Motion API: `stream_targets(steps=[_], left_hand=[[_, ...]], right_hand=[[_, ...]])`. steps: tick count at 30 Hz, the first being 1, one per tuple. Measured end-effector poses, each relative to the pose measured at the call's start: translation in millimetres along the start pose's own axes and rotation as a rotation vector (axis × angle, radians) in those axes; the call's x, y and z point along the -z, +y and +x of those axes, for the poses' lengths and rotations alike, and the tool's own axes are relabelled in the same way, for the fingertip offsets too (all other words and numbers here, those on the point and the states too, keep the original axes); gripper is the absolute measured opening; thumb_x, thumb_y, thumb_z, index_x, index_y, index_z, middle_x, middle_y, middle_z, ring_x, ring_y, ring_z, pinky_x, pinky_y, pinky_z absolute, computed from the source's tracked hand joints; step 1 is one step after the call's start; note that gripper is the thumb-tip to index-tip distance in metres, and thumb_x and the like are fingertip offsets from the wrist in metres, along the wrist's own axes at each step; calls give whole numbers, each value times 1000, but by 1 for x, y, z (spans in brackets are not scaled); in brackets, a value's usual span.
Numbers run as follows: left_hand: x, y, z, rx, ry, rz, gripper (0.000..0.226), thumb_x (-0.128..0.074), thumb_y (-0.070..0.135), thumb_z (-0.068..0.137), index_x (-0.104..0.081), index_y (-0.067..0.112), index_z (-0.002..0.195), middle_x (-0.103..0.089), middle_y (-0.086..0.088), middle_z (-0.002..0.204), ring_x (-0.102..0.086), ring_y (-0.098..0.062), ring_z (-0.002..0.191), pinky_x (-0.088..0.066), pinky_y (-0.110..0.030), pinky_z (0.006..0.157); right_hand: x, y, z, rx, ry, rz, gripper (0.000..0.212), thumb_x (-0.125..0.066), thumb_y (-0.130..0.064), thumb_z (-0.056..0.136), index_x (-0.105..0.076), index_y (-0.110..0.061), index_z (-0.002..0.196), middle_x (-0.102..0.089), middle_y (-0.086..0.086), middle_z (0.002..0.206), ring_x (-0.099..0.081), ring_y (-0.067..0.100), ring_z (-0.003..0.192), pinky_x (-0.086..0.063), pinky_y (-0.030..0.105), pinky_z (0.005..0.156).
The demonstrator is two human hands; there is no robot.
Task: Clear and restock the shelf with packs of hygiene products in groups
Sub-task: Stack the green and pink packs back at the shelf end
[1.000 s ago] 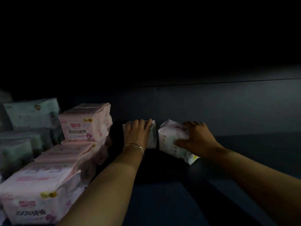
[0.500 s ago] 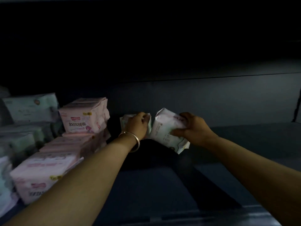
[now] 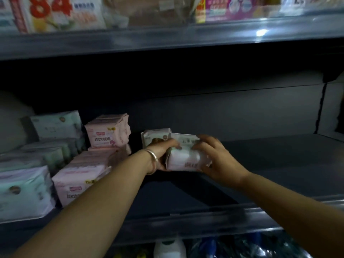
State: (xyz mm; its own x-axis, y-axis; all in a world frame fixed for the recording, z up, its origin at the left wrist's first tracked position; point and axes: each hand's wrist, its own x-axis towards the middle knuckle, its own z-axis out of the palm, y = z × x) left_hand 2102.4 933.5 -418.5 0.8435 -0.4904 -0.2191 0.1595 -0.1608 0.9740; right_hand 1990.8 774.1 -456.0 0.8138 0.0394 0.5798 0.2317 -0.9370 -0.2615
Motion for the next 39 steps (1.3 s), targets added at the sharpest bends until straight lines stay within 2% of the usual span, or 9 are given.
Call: stream_targets(steps=[3, 11, 17, 21, 25, 28, 33, 36, 39], left_hand=[[8, -8, 1, -108, -6, -78, 61, -69, 8, 69, -50, 16, 126, -66, -13, 114, -66, -29, 98, -57, -44, 69], [11, -16, 9, -223, -131, -241, 67, -45, -21, 73, -49, 16, 128, -58, -17, 121, -55, -37, 114, -50, -50, 86], [16, -24, 22, -210, -230, -202, 72, -46, -27, 74, -50, 29, 119, -57, -7, 118, -51, -30, 117, -44, -46, 99], [21, -25, 33, -217, -259, -11, 54, -72, 9, 72, -54, 18, 123, -65, -6, 117, -60, -24, 111, -47, -44, 98], [16, -21, 40, -275, -167, -163, 26, -64, 12, 85, -63, 12, 111, -68, -10, 112, -64, -22, 104, -56, -34, 85], [9, -20, 44, -258, -262, -260, 27, -60, 9, 87, -61, 11, 115, -67, -11, 116, -62, -24, 110, -53, -35, 91], [17, -25, 72, -334, -67, 237, 30, -66, 12, 85, -60, 12, 115, -64, -8, 119, -59, -23, 112, -46, -37, 102], [33, -32, 98, -410, 280, 642, 40, -58, 1, 85, -53, 5, 125, -53, -11, 132, -50, -25, 123, -39, -33, 106], [36, -40, 108, -416, 324, 824, 52, -49, -3, 85, -46, 12, 134, -40, -10, 140, -38, -25, 132, -29, -31, 113]], right_hand=[[10, 0, -1, -192, 72, 214, 53, -69, -11, 80, -49, -17, 129, -35, 0, 141, -41, 17, 128, -38, 22, 102], [11, -6, 29, -576, -124, 934, 101, -78, -15, 73, -15, -43, 147, -52, -7, 116, -64, 14, 90, -57, 27, 69], [-9, 3, 46, -572, -128, 872, 113, -82, -5, 63, -16, -42, 146, -57, 7, 117, -65, 26, 97, -57, 42, 79], [-7, 5, 60, -453, -114, 656, 115, -79, -5, 68, -7, -48, 145, -49, -2, 130, -60, 17, 102, -55, 41, 84], [-10, 9, 68, -589, 178, 929, 91, -81, -17, 68, -31, -26, 143, -44, 2, 141, -56, 20, 114, -51, 35, 85], [-29, 18, 66, -669, -6, 1078, 78, -83, -37, 57, -50, -22, 127, -63, 5, 119, -62, 24, 104, -52, 47, 90], [-27, 39, 87, -575, 133, 665, 65, -83, -25, 67, -44, -19, 119, -56, -3, 114, -54, 20, 109, -53, 40, 86], [-32, 54, 100, -428, -13, -14, 72, -78, -36, 71, -40, -23, 131, -47, -2, 126, -37, 23, 120, -34, 36, 100], [-52, 58, 107, -405, -146, -281, 70, -68, -35, 83, -33, -31, 143, -28, -1, 148, -18, 29, 135, -32, 44, 105]])
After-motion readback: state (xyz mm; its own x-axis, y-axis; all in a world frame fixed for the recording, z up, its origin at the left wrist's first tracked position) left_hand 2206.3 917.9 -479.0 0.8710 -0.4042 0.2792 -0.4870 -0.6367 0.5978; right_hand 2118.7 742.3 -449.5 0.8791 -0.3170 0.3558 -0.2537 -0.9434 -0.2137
